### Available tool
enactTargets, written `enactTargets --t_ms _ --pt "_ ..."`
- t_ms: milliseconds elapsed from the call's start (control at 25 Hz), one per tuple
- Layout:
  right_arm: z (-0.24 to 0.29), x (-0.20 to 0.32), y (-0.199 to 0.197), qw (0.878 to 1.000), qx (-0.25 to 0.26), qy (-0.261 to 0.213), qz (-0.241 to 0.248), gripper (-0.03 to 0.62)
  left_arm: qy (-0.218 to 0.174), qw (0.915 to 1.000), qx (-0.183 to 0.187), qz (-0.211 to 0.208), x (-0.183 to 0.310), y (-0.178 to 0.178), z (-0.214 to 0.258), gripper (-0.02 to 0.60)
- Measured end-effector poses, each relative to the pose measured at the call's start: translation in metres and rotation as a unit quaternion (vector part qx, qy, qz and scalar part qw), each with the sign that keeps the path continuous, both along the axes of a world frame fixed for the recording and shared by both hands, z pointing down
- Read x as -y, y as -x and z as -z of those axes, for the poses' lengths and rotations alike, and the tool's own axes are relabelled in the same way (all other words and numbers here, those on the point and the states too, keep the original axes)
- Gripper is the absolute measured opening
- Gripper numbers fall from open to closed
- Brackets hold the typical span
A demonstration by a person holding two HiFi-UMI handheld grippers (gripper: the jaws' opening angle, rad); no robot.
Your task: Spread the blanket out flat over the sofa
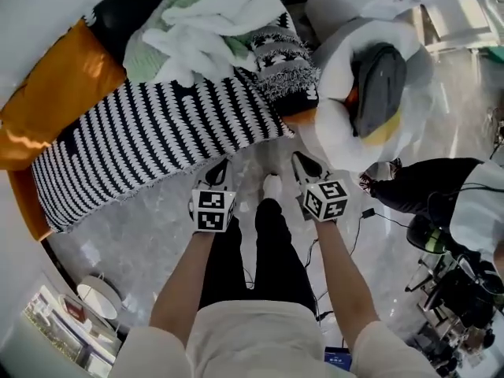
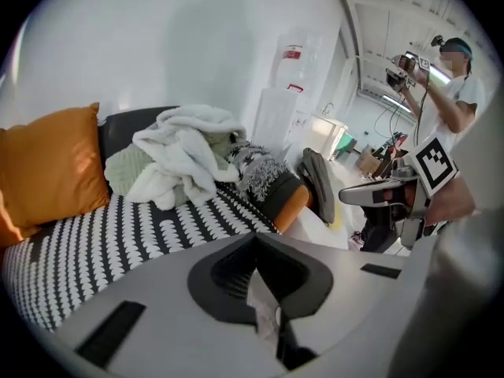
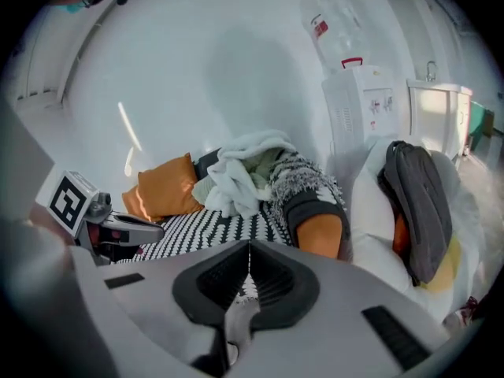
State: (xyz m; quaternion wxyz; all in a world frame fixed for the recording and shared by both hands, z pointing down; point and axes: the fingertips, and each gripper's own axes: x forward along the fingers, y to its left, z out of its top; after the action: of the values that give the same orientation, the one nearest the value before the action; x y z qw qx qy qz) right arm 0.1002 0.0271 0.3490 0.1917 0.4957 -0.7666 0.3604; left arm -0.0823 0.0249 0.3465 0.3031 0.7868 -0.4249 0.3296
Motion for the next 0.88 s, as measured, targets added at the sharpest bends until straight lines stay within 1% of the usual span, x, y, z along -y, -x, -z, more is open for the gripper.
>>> enactTargets --t_ms 160,360,720,880 --pt "0.054 0.000 0.005 0.999 0.014 -0.028 -0.009 0.027 -0.027 0.9995 -0.015 0.000 0.007 0.003 0.050 0.018" --pt "0.118 0.003 0.019 0.997 0.022 -0.069 -0.005 0.026 -0.067 0.9972 -0.032 0.004 0.022 0.012 0.111 0.018" --pt "0.207 0.002 0.028 0.992 0.029 -0.125 -0.003 0.026 -0.126 0.9902 -0.059 0.008 0.026 0.020 0.203 0.018" --pt "0.241 0.002 0.031 0.989 0.027 -0.147 0.002 0.026 -0.148 0.9865 -0.069 0.010 0.026 0.023 0.235 0.018"
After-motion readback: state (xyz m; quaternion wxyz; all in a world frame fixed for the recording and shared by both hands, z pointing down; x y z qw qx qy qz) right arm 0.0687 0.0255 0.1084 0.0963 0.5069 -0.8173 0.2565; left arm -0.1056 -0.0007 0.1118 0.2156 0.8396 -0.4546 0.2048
